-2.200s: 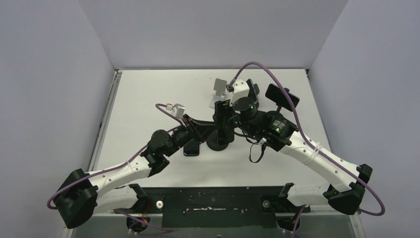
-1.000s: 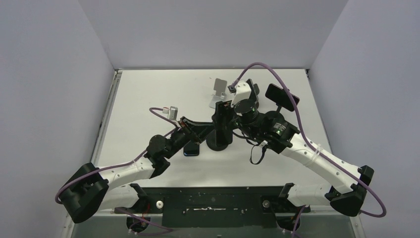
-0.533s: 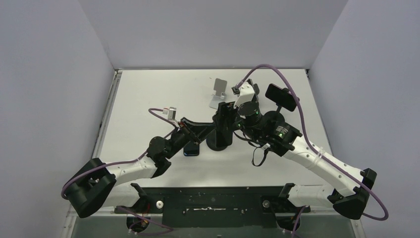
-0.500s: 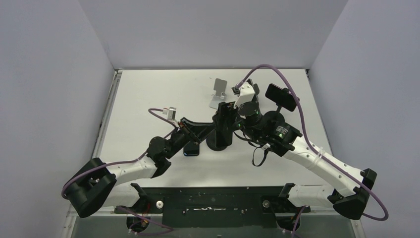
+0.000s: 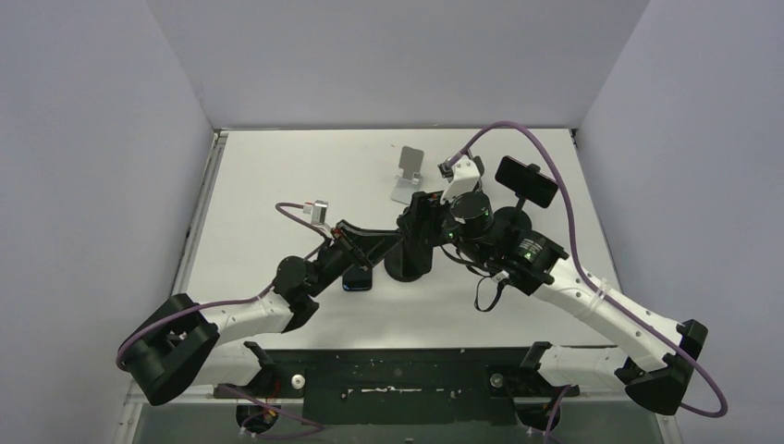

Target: Remove the phone from the phone stand

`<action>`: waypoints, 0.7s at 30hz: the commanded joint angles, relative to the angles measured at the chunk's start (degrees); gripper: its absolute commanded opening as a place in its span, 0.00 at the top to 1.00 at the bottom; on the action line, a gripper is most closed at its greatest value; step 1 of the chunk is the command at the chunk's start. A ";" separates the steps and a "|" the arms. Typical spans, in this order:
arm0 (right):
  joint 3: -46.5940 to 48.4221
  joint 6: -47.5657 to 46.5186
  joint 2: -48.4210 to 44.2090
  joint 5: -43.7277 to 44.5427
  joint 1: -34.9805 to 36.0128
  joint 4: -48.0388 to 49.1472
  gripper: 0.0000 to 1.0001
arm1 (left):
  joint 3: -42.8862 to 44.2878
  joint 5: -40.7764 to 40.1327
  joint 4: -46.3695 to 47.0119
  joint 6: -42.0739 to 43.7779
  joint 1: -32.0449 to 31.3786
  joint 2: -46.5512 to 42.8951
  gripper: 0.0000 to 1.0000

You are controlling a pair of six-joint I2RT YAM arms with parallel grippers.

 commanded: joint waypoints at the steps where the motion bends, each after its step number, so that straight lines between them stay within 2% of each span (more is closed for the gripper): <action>1: -1.06 2.02 -2.55 -2.10 -0.56 0.86 1.00 | -0.63 -2.10 5.35 -1.43 1.55 -0.25 1.00; 14: -0.29 2.74 -1.99 -1.68 -0.57 -0.28 1.00 | -1.27 -1.94 5.33 0.26 1.90 -1.39 1.00; 18: 0.83 2.76 -1.05 -0.87 -0.56 -1.34 1.00 | -0.95 -1.31 1.82 3.19 1.90 -4.44 0.63; 21: 1.56 2.74 -0.26 -0.36 -0.53 -2.09 1.00 | -0.03 -0.61 -3.06 6.57 1.83 -7.35 0.46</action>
